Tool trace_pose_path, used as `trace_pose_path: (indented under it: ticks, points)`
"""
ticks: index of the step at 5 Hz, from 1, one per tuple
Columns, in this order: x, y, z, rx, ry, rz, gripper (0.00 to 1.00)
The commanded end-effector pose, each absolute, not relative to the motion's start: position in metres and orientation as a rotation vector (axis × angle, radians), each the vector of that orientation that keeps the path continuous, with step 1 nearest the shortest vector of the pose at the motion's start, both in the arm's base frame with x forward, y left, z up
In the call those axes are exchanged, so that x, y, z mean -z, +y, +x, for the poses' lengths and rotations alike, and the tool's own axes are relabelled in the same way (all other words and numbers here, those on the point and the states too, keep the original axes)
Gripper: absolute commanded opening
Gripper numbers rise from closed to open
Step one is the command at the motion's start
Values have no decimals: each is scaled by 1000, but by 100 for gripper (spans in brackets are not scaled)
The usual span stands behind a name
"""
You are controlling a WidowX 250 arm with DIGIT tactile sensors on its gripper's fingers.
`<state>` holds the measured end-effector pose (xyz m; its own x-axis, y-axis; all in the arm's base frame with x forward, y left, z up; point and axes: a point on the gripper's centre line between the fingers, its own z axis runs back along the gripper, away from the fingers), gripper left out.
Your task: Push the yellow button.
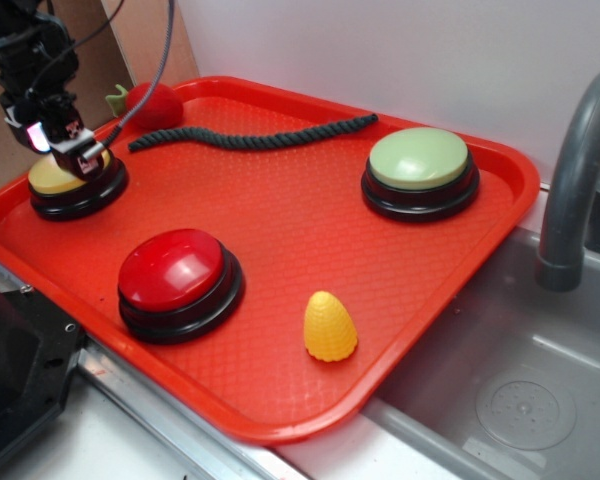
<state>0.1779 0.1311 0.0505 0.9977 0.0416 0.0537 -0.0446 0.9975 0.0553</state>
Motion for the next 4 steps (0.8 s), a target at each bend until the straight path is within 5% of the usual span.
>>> trace_pose_path:
  ticks: [1,4]
  points:
    - [-53,118,191,-110,-26,121,100]
    - [-100,96,204,-207,-25,45,100]
